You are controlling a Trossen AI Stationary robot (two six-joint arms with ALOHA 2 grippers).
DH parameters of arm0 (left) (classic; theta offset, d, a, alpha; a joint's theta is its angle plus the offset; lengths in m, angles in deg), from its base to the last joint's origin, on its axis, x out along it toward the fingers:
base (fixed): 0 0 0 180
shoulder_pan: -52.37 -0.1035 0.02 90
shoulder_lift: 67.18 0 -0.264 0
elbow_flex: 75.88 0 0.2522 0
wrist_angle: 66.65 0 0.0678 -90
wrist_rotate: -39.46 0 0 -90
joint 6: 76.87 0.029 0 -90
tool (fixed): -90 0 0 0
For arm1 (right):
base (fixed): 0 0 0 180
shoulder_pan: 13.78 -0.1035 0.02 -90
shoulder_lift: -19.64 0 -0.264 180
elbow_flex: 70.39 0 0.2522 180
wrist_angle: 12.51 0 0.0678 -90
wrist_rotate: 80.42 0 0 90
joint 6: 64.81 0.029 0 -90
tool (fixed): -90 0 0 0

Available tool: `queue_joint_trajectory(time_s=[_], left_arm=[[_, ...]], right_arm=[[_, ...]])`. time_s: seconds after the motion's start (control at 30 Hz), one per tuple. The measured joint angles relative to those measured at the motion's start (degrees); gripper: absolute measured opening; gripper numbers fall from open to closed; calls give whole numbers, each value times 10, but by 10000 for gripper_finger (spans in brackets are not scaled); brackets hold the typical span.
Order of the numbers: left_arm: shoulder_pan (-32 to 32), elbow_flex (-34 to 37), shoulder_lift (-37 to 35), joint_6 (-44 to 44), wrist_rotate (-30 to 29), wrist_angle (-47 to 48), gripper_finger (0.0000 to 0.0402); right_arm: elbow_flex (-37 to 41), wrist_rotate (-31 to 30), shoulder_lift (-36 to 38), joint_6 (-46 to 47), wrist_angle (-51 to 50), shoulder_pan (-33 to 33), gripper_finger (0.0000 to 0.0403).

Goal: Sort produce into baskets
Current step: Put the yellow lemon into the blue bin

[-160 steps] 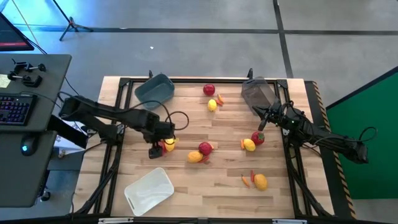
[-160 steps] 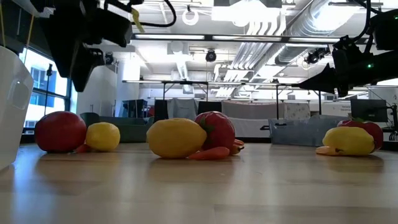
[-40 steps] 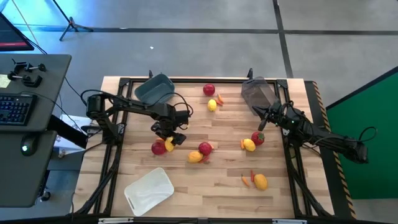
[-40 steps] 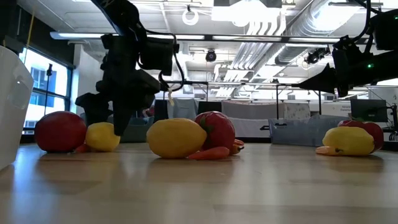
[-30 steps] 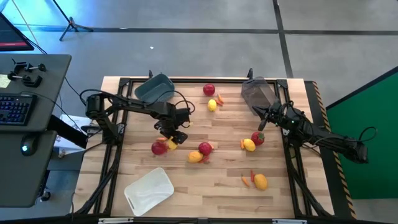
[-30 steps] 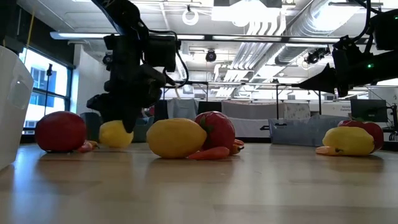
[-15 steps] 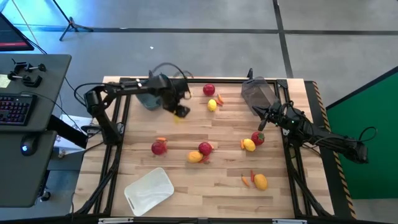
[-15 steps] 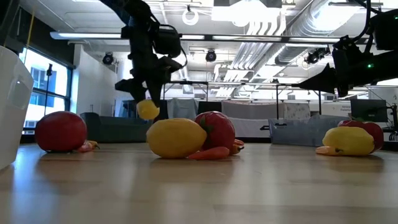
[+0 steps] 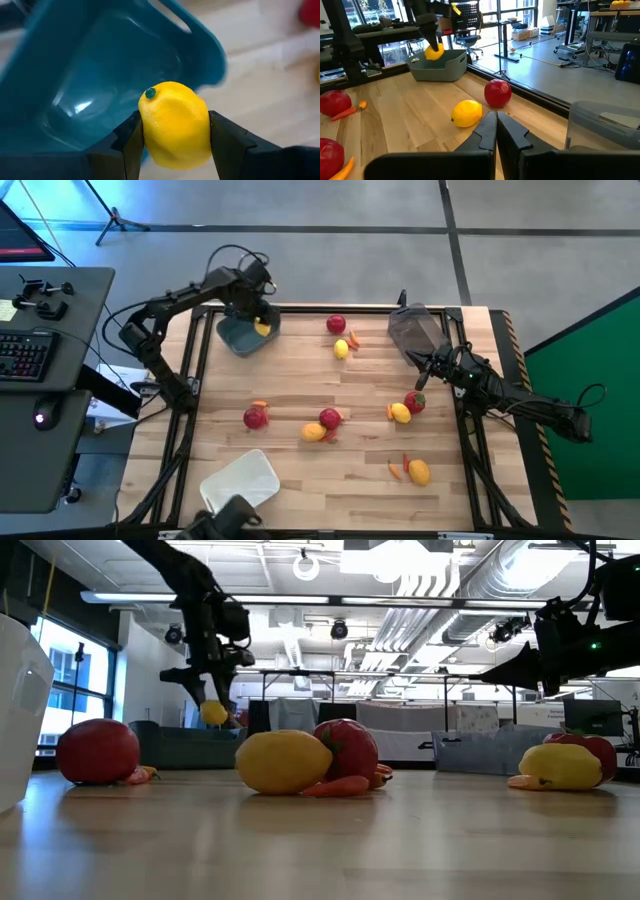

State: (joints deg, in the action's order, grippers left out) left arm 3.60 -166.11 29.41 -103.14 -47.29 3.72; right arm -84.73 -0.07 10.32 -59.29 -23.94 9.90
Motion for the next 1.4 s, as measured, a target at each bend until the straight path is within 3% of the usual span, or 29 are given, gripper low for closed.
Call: queue_joint_trajectory(time_s=[0.67, 0.8, 1.07, 1.4], left_arm=[[-57, 0, 85, 88, -6, -40, 164], [-53, 0, 97, 79, -12, -41, 181], [-42, 0, 76, 78, -51, -38, 248], [-20, 0, -1, 65, -58, -65, 250]], right_arm=[[0, 0, 0, 0, 0, 0, 0], [0, 0, 0, 0, 0, 0, 0], [0, 0, 0, 0, 0, 0, 0], [0, 0, 0, 0, 0, 0, 0]])
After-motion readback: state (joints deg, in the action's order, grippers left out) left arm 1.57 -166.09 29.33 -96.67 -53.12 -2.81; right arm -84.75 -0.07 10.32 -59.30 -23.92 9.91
